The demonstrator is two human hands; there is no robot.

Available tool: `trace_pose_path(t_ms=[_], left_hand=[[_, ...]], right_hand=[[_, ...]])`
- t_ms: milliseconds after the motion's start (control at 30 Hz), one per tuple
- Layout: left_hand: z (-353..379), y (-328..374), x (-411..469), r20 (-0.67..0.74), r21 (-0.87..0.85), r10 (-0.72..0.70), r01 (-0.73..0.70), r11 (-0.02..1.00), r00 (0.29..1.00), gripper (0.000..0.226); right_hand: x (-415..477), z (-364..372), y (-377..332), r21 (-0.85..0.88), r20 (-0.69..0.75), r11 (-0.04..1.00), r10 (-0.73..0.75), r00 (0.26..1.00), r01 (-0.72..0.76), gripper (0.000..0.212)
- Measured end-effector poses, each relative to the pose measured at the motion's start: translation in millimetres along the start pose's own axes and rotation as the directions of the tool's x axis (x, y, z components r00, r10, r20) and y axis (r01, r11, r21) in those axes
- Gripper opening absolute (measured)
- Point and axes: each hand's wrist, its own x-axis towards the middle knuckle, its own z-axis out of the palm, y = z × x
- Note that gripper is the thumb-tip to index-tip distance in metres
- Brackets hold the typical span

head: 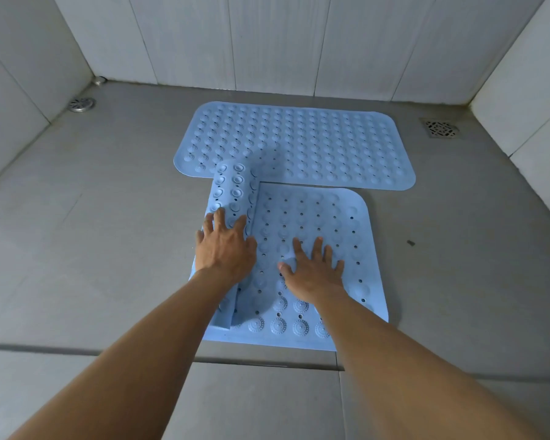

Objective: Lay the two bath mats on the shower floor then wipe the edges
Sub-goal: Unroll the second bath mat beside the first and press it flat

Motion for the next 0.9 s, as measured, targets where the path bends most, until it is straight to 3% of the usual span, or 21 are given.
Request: trace_pose_path(t_ms=[100, 200, 400, 533, 700, 900], left_hand=[[-0.1, -6.9, -0.8, 0.011, 0.028, 0.027, -0.028, 0.999, 1.0, 0.074], [-3.0, -9.3, -2.0, 0.015, -0.055, 0.033, -0.032, 0.998, 0.999, 0.082], [-9.3, -13.5, 1.9, 0.047, -0.061, 0.014, -0.011, 0.998, 0.999, 0.077], [-7.8, -17.0, 1.1, 0.072, -0.077, -0.029, 0.034, 0.996, 0.997, 0.078], [-1.4, -23.9, 2.3, 0.068, -0.109, -0.034, 0.041, 0.993, 0.997, 0.063], [-1.5, -29.2, -0.3, 0.079, -0.104, -0.054, 0.062, 0.993, 0.995, 0.085]], right_hand=[[-0.2, -0.4, 12.1, -0.02, 0.003, 1.0, -0.015, 1.0, 0.015, 0.076], [-0.2, -3.5, 27.8, -0.032, -0.006, 0.999, -0.001, 1.0, 0.001, 0.077], [-4.4, -15.2, 48.1, -0.06, 0.0, 0.995, 0.077, 0.997, -0.077, 0.075], [-6.7, -14.1, 12.0, -0.037, -0.063, 0.998, 0.048, 0.997, -0.05, 0.071], [-1.2, 4.7, -19.8, -0.021, 0.018, 0.999, 0.041, 0.999, -0.041, 0.083], [1.2, 6.9, -4.5, -0.038, 0.002, 0.999, 0.032, 0.999, -0.032, 0.09]])
